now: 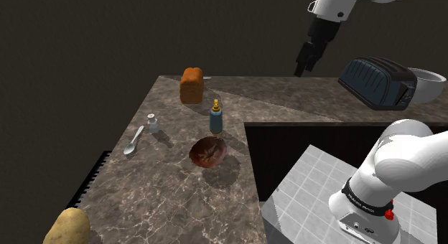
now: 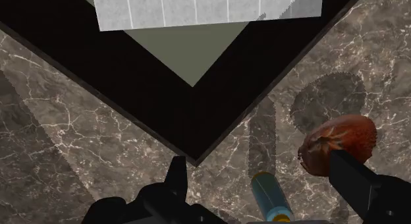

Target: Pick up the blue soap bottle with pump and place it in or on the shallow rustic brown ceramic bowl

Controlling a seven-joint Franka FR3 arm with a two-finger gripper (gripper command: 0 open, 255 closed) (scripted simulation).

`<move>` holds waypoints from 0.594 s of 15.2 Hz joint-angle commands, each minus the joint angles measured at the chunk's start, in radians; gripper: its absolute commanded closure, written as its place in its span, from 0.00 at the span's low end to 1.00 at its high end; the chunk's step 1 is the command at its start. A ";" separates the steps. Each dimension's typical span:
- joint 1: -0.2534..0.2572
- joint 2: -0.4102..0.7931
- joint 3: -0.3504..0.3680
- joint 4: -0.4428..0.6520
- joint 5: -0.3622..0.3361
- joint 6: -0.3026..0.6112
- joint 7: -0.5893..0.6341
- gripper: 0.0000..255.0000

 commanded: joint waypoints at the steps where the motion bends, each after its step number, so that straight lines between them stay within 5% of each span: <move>1: 0.000 0.000 0.000 0.000 0.000 0.000 0.000 0.00; 9: 0.045 0.338 0.044 0.142 -0.013 0.115 -0.022 0.00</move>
